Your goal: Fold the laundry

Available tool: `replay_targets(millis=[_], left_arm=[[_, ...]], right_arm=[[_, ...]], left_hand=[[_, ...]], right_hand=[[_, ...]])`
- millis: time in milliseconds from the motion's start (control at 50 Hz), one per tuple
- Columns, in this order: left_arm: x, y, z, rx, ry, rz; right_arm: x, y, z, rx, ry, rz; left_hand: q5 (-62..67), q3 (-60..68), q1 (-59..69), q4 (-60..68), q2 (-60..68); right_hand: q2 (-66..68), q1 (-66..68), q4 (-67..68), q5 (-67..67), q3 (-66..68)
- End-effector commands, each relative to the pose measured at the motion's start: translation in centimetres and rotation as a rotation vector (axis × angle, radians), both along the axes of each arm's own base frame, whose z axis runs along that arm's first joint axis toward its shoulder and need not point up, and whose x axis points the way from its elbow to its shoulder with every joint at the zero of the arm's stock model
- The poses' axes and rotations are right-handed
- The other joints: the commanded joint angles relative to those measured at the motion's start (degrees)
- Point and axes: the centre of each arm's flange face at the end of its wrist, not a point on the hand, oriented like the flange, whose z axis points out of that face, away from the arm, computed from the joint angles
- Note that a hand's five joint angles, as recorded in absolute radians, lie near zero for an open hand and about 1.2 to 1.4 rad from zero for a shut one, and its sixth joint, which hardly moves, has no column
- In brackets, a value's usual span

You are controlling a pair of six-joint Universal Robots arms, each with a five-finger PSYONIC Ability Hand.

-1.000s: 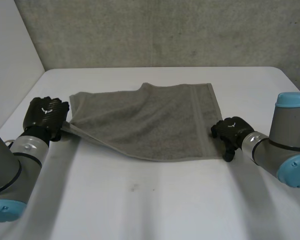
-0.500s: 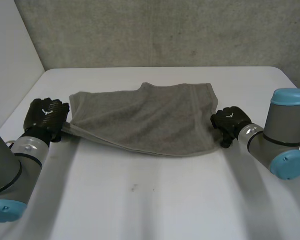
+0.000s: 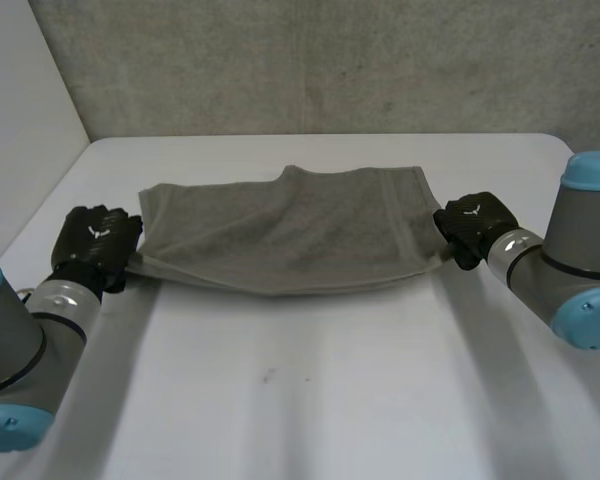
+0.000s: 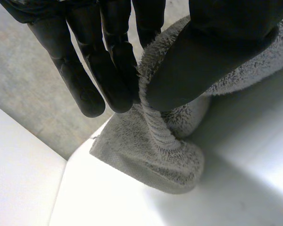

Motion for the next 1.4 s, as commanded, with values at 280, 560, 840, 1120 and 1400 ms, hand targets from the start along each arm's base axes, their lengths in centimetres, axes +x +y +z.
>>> replay_targets(millis=[280, 560, 840, 1120, 1400], left_arm=[[0.5, 12.0, -1.2, 0.341, -0.359, -0.154], [-0.4, 11.3, 1.8, 0.218, -0.384, -0.227], [-4.6, -2.7, -0.7, 0.048, -0.392, -0.195], [-6.6, -8.9, -3.9, -0.091, -0.376, -0.176], [-7.3, -10.9, -5.2, -0.201, -0.349, -0.157]], right_arm=[[-8.2, 9.6, 4.3, 0.305, 0.455, -0.011], [-7.9, 10.9, 5.2, 0.221, 0.489, 0.033], [-1.6, 2.0, 2.8, 0.077, 0.349, -0.011], [1.6, -4.0, -0.8, -0.162, 0.291, -0.08], [1.6, -5.9, -1.9, -0.215, 0.332, -0.122]], left_hand=[[11.39, 10.33, 11.92, 10.22, 10.27], [11.39, 10.33, 11.92, 10.22, 10.27], [11.39, 10.33, 11.92, 10.22, 10.27], [11.39, 10.33, 11.92, 10.22, 10.27], [11.39, 10.33, 11.92, 10.22, 10.27]], right_hand=[[12.96, 25.14, 11.84, 14.48, 12.84], [12.96, 25.14, 11.84, 14.48, 12.84], [12.96, 25.14, 11.84, 14.48, 12.84], [12.96, 25.14, 11.84, 14.48, 12.84], [12.96, 25.14, 11.84, 14.48, 12.84]])
